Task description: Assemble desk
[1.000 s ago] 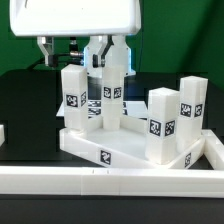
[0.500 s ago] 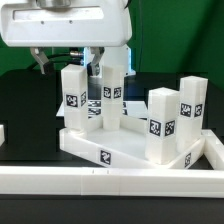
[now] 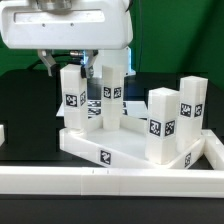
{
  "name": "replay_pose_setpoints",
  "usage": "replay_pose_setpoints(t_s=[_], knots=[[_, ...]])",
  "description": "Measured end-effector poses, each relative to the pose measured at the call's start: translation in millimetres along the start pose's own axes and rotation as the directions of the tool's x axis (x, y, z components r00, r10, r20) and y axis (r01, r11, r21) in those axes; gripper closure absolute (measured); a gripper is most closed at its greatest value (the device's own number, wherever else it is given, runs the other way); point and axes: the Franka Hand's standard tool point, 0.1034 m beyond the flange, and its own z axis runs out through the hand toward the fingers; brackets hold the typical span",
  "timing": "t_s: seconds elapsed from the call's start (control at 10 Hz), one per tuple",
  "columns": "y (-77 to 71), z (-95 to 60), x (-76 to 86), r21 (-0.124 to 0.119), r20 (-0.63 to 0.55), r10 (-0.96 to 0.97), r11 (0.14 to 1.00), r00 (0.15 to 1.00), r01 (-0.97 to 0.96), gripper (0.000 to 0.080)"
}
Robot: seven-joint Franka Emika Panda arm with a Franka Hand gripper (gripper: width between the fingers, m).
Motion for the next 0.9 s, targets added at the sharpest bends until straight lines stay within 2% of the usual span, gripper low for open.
replay_pose_setpoints(t_s=[0.1,0.4,0.9], knots=[[0.0,0.1,-0.1,0.0,0.0,0.0,1.0,1.0,0.0,0.051],[0.0,0.3,-0.3,0.0,0.001,0.02,1.0,1.0,-0.02,0.051],[0.0,0.8,-0.7,0.0,0.002,0.325,0.946,0.946,-0.325,0.0509]])
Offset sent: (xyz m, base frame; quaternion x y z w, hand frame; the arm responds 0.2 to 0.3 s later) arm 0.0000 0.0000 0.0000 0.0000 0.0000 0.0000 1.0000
